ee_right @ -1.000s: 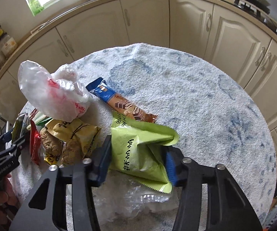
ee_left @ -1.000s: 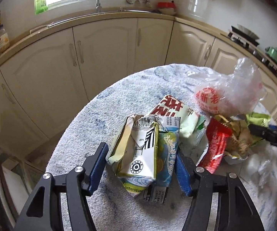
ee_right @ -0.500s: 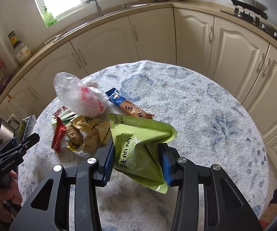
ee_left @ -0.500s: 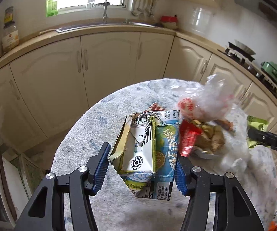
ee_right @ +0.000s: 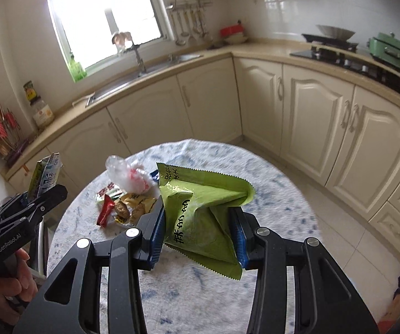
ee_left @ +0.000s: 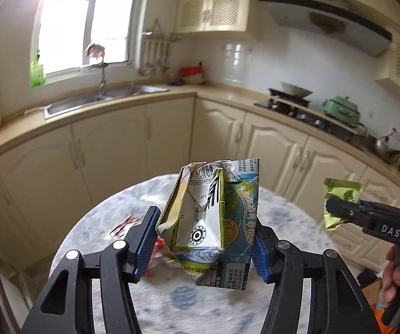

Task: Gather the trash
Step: 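Carry the juice carton and green packet over the light-blue bin, then open the left tool while the right tool opens, dropping carton and green packet into the bin, then move both open tools back to the trash on the table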

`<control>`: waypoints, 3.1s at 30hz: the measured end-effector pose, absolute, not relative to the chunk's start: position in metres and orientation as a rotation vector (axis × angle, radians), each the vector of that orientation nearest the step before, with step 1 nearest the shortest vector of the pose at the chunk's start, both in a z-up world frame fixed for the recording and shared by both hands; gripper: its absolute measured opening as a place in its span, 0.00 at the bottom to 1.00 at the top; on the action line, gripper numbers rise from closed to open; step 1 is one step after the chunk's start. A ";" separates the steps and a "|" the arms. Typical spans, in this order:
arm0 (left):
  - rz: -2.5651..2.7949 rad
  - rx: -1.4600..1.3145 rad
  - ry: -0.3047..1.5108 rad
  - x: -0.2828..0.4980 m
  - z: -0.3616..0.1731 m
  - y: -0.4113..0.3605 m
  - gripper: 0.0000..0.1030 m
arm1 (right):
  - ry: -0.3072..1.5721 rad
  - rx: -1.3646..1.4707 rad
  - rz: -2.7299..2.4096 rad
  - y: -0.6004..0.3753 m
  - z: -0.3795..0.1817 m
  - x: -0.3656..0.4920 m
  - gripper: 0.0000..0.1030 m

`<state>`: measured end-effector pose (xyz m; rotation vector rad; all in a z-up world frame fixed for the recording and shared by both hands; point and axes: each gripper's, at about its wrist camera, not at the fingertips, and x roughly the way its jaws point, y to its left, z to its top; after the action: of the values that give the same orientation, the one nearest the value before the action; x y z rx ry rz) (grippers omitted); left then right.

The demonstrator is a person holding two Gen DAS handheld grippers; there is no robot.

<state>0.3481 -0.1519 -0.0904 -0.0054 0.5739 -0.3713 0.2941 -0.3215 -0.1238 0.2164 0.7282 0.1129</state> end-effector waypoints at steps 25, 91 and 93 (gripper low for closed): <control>-0.992 0.141 0.650 0.257 -0.135 -0.394 0.53 | 0.664 0.478 -0.503 -0.610 -0.148 0.099 0.41; -0.681 0.075 0.577 0.240 -0.060 -0.248 0.99 | 0.651 0.423 -0.331 -0.504 -0.118 0.166 1.00; -0.641 0.051 0.557 0.229 -0.056 -0.216 0.99 | 0.642 0.387 -0.280 -0.480 -0.110 0.176 1.00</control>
<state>0.2293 -0.2155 -0.0560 0.0509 0.5575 -0.6406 0.1755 -0.4798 -0.1099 0.3868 0.6420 -0.2801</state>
